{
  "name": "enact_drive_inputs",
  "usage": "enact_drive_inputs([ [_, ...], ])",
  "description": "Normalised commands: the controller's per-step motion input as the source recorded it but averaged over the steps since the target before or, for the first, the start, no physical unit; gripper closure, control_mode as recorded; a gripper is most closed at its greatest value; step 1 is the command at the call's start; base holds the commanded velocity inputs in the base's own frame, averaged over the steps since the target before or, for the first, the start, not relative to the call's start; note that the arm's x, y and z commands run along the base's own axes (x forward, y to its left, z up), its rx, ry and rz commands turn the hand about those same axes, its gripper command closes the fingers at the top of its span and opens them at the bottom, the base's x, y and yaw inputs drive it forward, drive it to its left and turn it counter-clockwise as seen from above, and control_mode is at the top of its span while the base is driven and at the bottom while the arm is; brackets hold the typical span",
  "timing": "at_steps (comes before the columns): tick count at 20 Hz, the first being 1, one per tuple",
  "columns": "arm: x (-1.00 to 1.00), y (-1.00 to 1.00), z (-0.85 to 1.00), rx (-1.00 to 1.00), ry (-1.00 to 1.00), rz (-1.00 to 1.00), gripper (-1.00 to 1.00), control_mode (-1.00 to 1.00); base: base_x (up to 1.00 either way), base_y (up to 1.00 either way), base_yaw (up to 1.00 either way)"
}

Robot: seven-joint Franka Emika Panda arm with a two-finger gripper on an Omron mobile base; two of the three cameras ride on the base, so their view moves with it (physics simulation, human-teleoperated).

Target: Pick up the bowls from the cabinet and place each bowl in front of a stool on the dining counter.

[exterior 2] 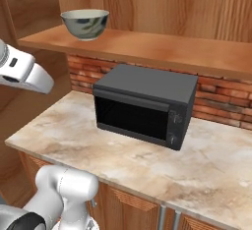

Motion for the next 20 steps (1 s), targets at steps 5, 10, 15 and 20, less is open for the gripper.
enact_drive_inputs([
  [5,0.0,0.09,0.03,0.0,-0.16,0.0,-1.0,-1.0,0.0,0.0,0.0],
  [10,0.13,0.02,-0.01,0.03,-0.3,0.0,-1.0,-1.0,0.0,0.0,0.0],
  [15,0.28,0.0,0.03,0.08,-0.34,0.0,-1.0,-1.0,0.0,0.0,0.0],
  [20,0.24,0.0,0.44,0.13,-0.03,0.0,-1.0,-1.0,0.0,0.0,0.0],
])
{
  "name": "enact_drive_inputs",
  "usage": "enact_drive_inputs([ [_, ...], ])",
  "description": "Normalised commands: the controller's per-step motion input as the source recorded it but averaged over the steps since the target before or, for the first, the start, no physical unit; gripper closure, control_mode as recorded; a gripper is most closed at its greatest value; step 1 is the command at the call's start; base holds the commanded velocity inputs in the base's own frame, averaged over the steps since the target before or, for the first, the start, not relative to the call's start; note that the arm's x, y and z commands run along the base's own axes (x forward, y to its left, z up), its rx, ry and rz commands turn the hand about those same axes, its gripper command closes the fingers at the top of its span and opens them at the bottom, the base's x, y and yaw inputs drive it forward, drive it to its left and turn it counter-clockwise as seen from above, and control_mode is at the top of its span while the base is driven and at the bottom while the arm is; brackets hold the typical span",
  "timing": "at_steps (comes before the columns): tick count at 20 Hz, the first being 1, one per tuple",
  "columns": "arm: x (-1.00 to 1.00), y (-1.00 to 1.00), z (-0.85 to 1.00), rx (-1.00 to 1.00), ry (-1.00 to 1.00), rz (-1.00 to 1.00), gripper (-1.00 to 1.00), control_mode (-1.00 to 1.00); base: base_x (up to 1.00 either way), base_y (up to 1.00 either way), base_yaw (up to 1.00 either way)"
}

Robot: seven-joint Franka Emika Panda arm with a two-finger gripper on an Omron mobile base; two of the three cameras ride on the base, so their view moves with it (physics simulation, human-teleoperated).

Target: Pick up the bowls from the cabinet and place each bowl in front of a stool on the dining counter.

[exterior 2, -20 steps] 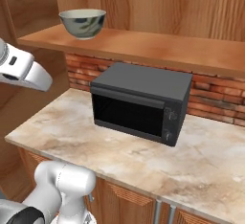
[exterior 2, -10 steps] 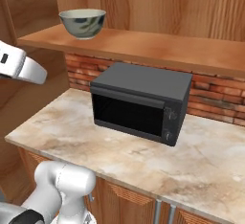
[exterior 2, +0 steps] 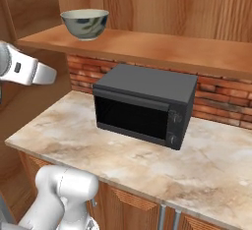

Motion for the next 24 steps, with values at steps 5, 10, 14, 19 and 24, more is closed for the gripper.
enact_drive_inputs([
  [5,0.25,0.0,0.69,0.13,0.11,0.0,-1.0,-1.0,0.0,0.0,0.0],
  [10,0.38,0.0,0.24,0.07,0.12,0.0,-1.0,-1.0,0.0,0.0,0.0],
  [14,0.43,0.0,-0.31,0.01,-0.1,0.01,-1.0,-1.0,0.0,0.0,0.0],
  [19,0.38,0.0,-0.4,0.0,-0.24,0.0,-1.0,-1.0,0.0,0.0,0.0],
  [24,0.33,0.01,0.04,0.0,-0.04,0.0,-1.0,-1.0,0.0,0.0,0.0],
])
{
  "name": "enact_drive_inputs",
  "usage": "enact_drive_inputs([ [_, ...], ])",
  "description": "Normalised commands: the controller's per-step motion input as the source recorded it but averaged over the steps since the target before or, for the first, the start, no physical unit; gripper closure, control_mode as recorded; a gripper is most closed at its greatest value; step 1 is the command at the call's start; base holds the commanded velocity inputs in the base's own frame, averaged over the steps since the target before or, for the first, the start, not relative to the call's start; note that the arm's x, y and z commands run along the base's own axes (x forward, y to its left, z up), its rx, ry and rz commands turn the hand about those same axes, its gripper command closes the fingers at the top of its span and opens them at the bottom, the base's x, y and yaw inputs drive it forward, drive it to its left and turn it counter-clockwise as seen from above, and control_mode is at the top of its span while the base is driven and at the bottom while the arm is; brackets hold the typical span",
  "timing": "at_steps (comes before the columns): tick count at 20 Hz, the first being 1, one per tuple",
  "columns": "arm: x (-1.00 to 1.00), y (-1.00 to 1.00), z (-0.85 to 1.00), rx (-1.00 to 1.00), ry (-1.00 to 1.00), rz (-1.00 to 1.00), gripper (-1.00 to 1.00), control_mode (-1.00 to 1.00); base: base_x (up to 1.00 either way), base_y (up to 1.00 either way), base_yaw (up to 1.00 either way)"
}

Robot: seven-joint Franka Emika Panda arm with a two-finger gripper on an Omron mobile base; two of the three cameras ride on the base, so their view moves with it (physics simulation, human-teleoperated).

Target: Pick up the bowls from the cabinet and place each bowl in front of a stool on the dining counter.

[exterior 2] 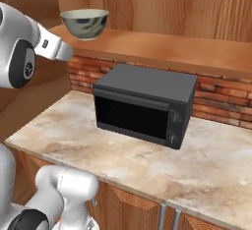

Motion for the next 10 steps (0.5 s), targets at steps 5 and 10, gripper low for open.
enact_drive_inputs([
  [5,0.3,0.0,0.28,0.0,0.0,0.0,-1.0,-1.0,0.0,0.0,0.0],
  [10,0.35,0.0,0.27,0.0,0.04,0.0,-1.0,-1.0,0.0,0.0,0.0],
])
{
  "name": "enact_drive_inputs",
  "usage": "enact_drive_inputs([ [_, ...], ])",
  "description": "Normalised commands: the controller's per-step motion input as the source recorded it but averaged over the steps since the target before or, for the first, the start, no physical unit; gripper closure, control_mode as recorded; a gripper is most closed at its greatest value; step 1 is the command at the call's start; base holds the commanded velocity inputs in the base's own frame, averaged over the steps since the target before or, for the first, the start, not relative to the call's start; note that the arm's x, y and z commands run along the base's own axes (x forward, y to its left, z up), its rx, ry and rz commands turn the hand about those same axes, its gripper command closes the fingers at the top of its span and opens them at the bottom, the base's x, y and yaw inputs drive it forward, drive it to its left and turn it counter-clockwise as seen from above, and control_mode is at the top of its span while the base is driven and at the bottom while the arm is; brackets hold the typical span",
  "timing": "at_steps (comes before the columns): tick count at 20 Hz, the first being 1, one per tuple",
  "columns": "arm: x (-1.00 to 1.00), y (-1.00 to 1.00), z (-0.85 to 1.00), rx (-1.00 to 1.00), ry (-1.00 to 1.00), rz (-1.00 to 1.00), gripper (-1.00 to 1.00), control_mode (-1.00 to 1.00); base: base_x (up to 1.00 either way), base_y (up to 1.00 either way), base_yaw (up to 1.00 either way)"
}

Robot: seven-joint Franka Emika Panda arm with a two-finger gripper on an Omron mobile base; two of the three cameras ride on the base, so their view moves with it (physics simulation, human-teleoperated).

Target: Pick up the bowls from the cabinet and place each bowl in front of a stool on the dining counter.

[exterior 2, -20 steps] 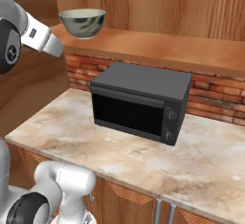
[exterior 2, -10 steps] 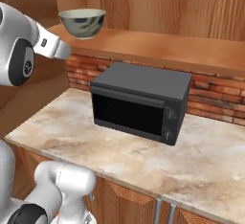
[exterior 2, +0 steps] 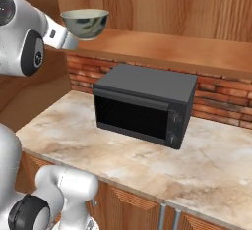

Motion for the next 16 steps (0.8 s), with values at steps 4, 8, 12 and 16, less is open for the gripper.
enact_drive_inputs([
  [4,0.41,0.07,0.09,0.0,0.02,0.0,-1.0,-1.0,0.0,0.0,0.0],
  [8,0.44,0.17,0.0,0.0,0.0,0.0,-1.0,-1.0,0.0,0.0,0.0],
  [12,0.45,0.19,0.0,0.0,0.0,0.0,-1.0,-1.0,0.0,0.0,0.0],
  [16,0.41,0.11,0.0,0.0,0.0,0.0,-1.0,-1.0,0.0,0.0,0.0],
])
